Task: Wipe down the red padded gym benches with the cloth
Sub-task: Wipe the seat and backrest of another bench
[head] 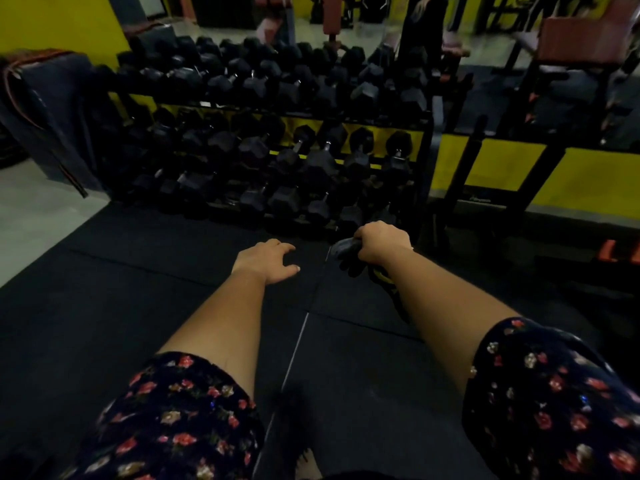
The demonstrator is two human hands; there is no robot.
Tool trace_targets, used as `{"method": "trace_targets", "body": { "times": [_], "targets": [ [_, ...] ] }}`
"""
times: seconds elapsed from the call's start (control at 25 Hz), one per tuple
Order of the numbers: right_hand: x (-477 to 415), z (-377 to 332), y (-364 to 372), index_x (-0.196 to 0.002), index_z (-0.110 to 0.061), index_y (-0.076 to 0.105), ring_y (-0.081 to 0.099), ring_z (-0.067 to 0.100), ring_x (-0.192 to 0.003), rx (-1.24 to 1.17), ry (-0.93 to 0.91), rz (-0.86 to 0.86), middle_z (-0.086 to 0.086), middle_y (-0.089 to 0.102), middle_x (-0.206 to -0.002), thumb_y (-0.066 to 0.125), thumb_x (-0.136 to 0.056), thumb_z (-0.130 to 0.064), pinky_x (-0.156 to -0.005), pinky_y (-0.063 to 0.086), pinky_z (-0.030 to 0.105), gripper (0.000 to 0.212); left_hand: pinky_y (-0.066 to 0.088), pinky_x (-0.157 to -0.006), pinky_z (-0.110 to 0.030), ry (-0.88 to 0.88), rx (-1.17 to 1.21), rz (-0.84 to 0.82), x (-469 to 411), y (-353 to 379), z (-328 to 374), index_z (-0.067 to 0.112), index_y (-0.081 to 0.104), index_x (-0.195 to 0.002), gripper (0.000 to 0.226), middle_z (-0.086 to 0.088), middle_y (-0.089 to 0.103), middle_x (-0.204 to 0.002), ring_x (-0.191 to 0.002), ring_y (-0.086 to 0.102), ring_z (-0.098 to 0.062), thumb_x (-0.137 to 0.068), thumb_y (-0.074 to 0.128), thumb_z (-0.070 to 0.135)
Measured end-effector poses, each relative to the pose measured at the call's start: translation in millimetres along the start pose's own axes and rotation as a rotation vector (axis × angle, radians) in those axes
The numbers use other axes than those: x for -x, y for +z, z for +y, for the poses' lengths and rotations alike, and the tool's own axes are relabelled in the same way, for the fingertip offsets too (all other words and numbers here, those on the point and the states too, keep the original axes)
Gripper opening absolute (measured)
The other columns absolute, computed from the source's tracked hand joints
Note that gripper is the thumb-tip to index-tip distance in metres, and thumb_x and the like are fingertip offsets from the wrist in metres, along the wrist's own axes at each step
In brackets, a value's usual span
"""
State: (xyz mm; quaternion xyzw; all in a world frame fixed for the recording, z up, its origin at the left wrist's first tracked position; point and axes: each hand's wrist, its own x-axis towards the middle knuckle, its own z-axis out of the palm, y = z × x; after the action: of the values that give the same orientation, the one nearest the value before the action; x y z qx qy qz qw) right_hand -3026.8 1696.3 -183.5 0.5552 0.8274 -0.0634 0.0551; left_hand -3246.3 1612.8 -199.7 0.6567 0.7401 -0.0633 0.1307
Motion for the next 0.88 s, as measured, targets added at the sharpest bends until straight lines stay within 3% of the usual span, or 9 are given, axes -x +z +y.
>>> {"method": "trace_targets", "body": {
  "times": [0.36,0.72,0.88],
  "targets": [
    [-142,-80,-27,-0.111,-0.023,0.065,0.057,0.026,-0.080,0.003,-0.142,0.015,0.002,0.061,-0.097,0.055,-0.087,-0.020,-0.062,0.045,0.035,0.026,0.043,-0.098,-0.043,-0.120,0.044,0.034,-77,-47,-97,0.032,0.035,-0.150,0.061,0.002,0.036,-0.152,-0.135,0.040,-0.024,-0.095,0.050,0.054],
    [-298,-203,-55,-0.116,-0.025,0.065,0.061,0.026,-0.095,0.024,-0.463,-0.003,0.003,0.063,-0.112,0.054,-0.087,-0.017,-0.067,0.046,0.035,0.031,0.041,-0.103,-0.043,-0.421,0.125,0.046,-132,-75,-218,0.033,0.037,-0.149,0.060,0.001,0.035,-0.153,-0.136,0.039,-0.024,-0.095,0.052,0.054],
    [-353,-270,-79,-0.113,-0.021,0.065,0.061,0.028,-0.092,0.072,-0.619,0.005,0.005,0.062,-0.106,0.054,-0.088,-0.016,-0.067,0.045,0.037,0.027,0.041,-0.106,-0.045,-0.572,0.212,0.092,-143,-83,-260,0.033,0.038,-0.148,0.062,-0.001,0.036,-0.152,-0.135,0.041,-0.025,-0.093,0.053,0.056]
  ]
}}
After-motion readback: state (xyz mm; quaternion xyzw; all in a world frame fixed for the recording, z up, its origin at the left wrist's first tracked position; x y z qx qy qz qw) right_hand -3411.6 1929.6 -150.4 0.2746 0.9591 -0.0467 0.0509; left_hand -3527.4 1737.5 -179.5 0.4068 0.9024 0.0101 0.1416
